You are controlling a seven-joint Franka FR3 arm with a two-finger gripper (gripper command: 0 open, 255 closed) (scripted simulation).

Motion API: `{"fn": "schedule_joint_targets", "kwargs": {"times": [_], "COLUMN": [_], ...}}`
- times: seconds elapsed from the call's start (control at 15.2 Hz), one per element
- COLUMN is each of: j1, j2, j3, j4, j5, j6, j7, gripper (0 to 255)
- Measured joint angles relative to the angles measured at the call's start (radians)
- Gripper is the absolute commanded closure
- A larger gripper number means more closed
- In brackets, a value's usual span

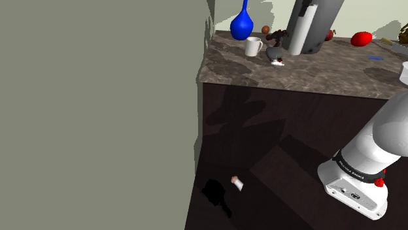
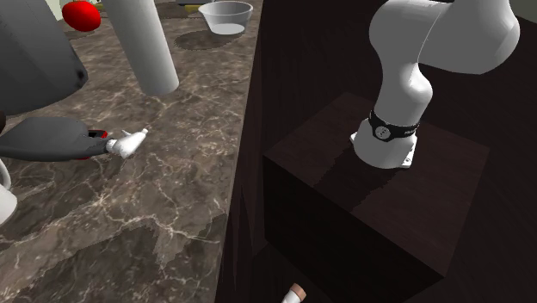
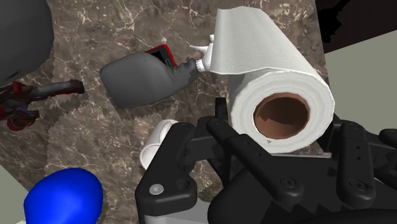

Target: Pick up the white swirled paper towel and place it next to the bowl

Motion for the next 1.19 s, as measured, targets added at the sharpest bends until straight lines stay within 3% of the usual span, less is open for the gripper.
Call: {"fn": "schedule_joint_targets", "kwargs": {"times": [0.4, 1.19], "j1": [-0.003, -0.092], "j2": [0.030, -0.139], "j3": [-0.006, -0.107], "j4": [0.113, -0.020], "j5": [0.014, -0.069], "j6": [-0.086, -0.093], "j7": [-0.012, -0.198], "gripper": [255, 255]}}
